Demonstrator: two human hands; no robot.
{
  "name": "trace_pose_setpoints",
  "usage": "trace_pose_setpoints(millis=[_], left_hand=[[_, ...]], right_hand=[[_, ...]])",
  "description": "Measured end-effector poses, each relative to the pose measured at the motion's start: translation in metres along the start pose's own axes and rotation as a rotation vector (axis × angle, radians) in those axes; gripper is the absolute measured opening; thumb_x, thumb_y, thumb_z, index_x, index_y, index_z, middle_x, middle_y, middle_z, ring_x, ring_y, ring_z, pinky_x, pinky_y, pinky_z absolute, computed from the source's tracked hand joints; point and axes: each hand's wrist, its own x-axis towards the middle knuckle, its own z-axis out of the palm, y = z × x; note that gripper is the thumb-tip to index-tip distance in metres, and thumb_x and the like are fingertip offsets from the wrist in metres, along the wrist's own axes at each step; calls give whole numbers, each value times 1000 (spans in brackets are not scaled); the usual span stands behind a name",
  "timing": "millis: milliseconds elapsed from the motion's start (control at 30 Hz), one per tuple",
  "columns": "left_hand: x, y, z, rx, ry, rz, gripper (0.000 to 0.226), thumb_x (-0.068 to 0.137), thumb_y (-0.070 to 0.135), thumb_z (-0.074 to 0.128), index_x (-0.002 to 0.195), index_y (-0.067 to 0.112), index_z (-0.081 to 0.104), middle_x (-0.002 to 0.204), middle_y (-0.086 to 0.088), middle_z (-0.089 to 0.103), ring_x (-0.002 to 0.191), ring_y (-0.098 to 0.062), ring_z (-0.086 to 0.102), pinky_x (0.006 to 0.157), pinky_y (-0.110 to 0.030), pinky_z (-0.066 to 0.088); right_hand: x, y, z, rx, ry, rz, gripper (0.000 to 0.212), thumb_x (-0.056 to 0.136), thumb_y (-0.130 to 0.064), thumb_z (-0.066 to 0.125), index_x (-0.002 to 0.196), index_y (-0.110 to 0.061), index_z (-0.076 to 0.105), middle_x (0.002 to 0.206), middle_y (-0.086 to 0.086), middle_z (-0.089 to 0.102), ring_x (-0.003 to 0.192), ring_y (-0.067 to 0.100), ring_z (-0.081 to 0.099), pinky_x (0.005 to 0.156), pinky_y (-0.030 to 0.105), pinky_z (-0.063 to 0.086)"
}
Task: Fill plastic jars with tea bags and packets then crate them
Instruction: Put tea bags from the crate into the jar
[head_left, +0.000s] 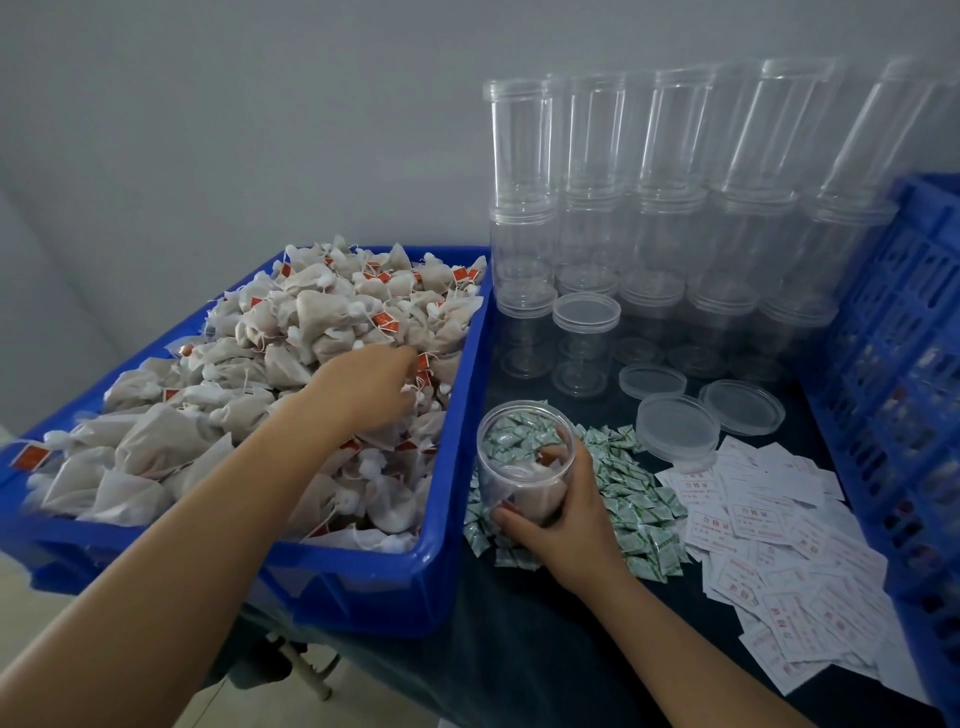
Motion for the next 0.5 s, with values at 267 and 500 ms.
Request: trace_pose_setpoints(millis=[267, 500], left_hand=[[-2, -8, 20, 181, -70, -34, 25, 83, 43, 60, 88, 18, 59, 84, 3, 53, 91, -20, 52, 73, -36, 50], [-3, -4, 22, 110, -5, 4, 32, 84, 28, 65, 113, 15, 61, 109, -5, 62, 100, -23, 56, 80, -30, 44]], right_hand=[[0, 1, -1, -2, 3, -20, 97, 52, -66, 80, 124, -82, 15, 136, -22, 41, 127, 0, 46, 99, 8, 39], [0, 2, -1, 1, -5, -17, 98, 53, -65, 80, 125, -82, 15, 136, -28, 39, 125, -6, 46, 95, 5, 40]])
